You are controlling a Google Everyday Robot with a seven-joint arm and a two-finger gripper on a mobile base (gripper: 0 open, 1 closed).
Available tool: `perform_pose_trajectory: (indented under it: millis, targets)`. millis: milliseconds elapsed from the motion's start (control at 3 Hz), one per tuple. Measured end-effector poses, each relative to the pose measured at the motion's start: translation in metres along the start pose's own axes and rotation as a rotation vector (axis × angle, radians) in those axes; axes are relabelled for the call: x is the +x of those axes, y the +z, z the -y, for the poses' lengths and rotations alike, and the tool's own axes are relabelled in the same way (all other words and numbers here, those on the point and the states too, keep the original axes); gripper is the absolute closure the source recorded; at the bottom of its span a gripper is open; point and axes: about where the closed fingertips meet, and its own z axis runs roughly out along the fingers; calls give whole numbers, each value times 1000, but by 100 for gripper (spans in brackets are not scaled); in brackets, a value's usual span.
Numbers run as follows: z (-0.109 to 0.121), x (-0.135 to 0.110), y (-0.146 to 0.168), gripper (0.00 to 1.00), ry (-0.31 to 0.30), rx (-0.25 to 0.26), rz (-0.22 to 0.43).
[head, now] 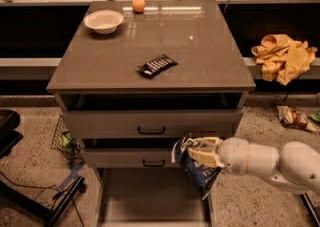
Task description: Pick blue chip bag from bottom drawer and place on counter
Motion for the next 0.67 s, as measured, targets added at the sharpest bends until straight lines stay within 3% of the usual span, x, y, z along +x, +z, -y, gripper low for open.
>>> perform_pose_trajectory:
  millis: [333, 667]
  targets:
    - [7, -88, -41, 100, -16, 45, 40]
    - [10, -151, -57, 100, -59, 101, 45]
